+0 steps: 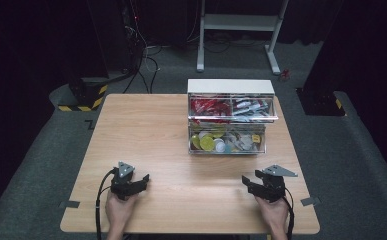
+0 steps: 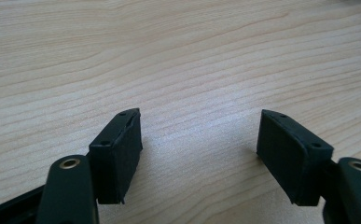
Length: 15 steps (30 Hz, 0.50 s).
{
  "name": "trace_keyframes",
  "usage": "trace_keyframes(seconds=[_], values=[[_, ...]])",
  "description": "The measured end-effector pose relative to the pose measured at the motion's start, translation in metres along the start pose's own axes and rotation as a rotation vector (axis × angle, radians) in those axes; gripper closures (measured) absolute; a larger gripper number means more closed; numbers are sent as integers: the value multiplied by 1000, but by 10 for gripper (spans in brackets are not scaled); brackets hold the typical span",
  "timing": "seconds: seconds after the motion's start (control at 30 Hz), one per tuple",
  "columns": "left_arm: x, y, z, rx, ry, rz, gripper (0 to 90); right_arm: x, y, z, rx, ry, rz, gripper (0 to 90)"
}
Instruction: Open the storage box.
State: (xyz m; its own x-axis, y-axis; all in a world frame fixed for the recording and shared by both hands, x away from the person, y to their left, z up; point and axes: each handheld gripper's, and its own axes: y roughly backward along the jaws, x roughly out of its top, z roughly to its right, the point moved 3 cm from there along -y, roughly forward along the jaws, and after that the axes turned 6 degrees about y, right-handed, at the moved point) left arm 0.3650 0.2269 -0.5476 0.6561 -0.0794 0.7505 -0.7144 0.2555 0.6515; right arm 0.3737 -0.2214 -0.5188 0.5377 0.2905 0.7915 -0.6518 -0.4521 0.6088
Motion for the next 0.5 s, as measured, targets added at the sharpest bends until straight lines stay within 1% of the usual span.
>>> trace_keyframes(seconds=[0.03, 0.1, 0.13, 0.2, 0.33, 0.5], values=[[0, 0, 0, 0, 0, -1, 311, 4, 1, -1, 7, -2, 9, 380], [0, 0, 0, 0, -1, -2, 310, 6, 1, -1, 13, -2, 14, 382], [0, 0, 0, -1, 0, -1, 310, 10, 3, -2, 18, 5, 35, 389], [0, 0, 0, 0, -2, -1, 310, 12, 4, -2, 21, 2, 38, 389], [0, 0, 0, 0, -2, -1, 310, 18, 10, -2, 17, 21, 49, 396], [0, 0, 0, -1, -1, -2, 309, 23, 14, 0, 24, 21, 58, 397]])
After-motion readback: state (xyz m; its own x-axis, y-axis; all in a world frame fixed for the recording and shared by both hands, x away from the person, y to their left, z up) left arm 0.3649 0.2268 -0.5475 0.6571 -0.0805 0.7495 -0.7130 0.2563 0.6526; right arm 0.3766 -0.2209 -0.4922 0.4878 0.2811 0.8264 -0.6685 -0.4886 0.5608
